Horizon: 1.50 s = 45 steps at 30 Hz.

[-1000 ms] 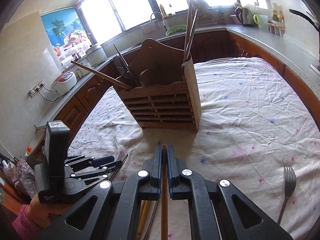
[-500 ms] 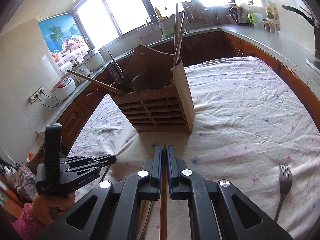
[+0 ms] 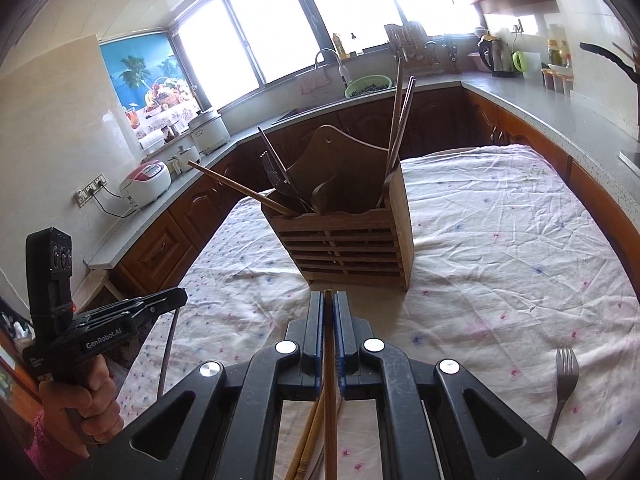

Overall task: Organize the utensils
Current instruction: 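Lift both held utensils over the wooden holder and lower them in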

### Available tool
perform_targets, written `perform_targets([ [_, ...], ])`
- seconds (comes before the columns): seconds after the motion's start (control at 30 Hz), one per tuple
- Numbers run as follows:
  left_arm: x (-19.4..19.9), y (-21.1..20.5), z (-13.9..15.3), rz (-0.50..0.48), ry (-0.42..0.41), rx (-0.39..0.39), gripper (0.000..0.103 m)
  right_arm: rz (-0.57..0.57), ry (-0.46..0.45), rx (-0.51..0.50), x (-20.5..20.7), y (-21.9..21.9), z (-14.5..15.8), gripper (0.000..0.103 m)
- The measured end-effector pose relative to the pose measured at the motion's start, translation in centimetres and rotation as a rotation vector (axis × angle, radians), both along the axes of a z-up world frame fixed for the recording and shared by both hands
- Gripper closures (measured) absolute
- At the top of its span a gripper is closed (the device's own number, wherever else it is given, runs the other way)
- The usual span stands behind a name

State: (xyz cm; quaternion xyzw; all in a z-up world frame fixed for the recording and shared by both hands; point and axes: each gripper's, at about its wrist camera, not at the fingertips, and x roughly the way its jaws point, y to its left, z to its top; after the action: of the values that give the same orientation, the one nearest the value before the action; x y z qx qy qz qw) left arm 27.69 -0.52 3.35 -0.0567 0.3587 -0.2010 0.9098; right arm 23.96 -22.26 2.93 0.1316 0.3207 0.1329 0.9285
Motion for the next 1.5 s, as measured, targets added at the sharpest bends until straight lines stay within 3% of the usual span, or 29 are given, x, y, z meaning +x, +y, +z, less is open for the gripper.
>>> perform_targets([
  [0.53, -1.7, 2.6, 6.3, 0.138, -0.206, -0.164, 0.1, -0.009, -0.109, -0.021, -1.4, 0.3, 4.3, 0.098],
  [1.27, 0.5, 0.3, 5.7, 0.094, -0.149, -0.168, 0.1, -0.007, -0.195, 0.011, -2.5, -0.8, 7.1, 0.098],
  [1.5, 0.3, -0.6, 6.2, 0.072, -0.176, -0.149, 0.1, -0.013, -0.224, 0.006, -3.0, -0.9, 7.8, 0.098],
])
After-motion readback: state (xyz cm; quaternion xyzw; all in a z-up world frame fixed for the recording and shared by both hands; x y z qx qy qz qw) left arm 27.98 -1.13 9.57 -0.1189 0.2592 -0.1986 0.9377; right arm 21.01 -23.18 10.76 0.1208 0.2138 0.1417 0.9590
